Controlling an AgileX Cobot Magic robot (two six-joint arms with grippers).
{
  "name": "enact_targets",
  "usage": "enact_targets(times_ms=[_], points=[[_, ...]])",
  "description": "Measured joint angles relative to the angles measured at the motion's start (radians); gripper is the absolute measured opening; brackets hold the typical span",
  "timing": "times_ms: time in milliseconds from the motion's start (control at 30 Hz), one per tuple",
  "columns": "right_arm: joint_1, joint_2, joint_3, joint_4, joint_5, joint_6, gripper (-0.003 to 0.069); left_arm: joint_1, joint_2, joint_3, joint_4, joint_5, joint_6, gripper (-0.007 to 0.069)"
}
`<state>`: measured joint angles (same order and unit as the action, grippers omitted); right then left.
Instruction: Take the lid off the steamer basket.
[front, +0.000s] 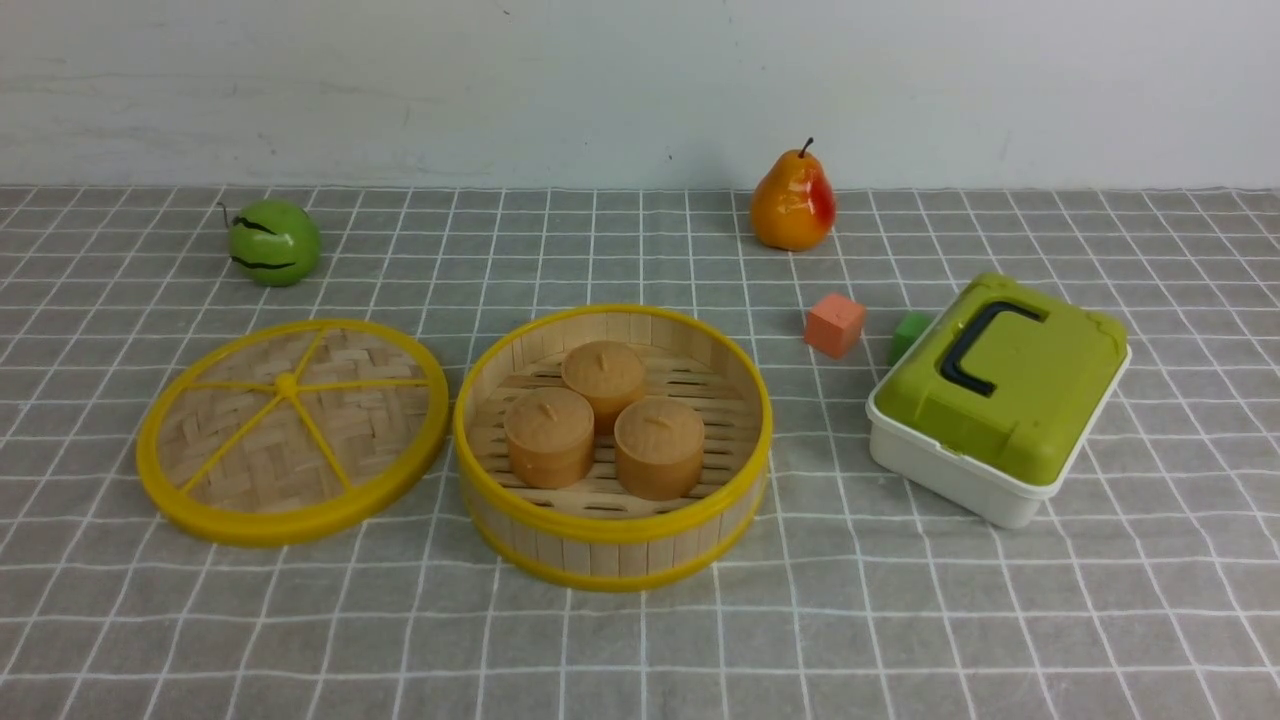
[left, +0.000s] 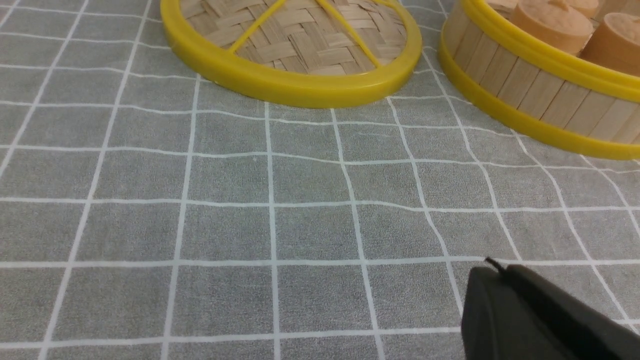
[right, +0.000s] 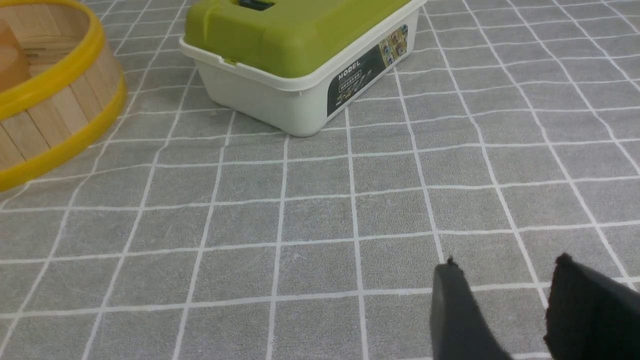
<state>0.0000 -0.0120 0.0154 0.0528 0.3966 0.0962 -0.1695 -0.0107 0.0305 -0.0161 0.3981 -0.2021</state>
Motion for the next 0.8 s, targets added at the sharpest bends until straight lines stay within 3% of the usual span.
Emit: enact_targets(times_ms=[800], points=[[0.0,0.0,0.0,0.0,0.0,0.0,0.0241,0.0,0.0,0.0,0.0,0.001,0.0,0.0021]])
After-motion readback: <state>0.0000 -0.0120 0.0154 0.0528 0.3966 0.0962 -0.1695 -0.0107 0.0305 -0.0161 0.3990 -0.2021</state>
